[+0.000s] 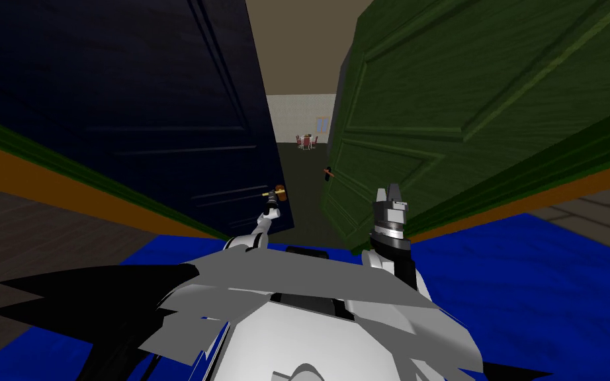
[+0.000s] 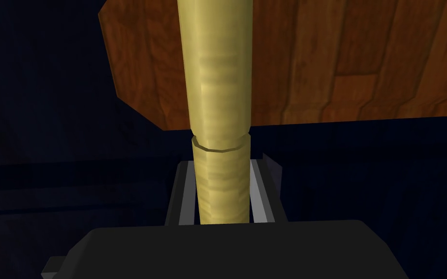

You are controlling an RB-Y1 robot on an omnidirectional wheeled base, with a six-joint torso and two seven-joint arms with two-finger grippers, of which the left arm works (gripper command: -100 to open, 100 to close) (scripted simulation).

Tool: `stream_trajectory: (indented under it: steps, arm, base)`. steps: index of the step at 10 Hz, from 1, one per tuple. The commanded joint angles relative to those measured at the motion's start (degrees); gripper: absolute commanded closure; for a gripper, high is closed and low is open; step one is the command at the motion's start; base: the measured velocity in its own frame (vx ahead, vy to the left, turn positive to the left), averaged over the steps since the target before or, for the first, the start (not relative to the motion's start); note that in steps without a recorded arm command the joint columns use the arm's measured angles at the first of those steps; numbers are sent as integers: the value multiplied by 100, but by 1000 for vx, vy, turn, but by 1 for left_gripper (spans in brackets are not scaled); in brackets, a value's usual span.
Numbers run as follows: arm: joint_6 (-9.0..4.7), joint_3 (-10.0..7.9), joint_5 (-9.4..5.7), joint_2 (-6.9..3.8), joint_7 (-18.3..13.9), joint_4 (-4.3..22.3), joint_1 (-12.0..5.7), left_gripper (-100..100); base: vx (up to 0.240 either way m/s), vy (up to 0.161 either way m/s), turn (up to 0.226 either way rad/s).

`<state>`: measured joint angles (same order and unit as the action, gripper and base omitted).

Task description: Push the door open

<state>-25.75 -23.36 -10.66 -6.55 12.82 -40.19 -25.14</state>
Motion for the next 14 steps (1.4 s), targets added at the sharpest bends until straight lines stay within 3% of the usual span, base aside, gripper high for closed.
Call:
stream_trajectory:
  steps: [1, 4, 12, 13, 14]
  arm:
    - [-89, -81, -119, -123, 74, 124, -53, 100]
    - [-120, -92, -175, -151, 98, 204, -93, 100]
    - [-328, -169, -545, -314, 259, 730, -354, 100]
    - [-310, -162, -519, -299, 245, 731, -337, 100]
    - [-369, -275, -611, -285, 387, 672, -338, 100]
  base:
    - [203, -101, 169]
    - [109, -45, 60]
    - [167, -75, 119]
    - [68, -30, 42]
    - [115, 13, -7]
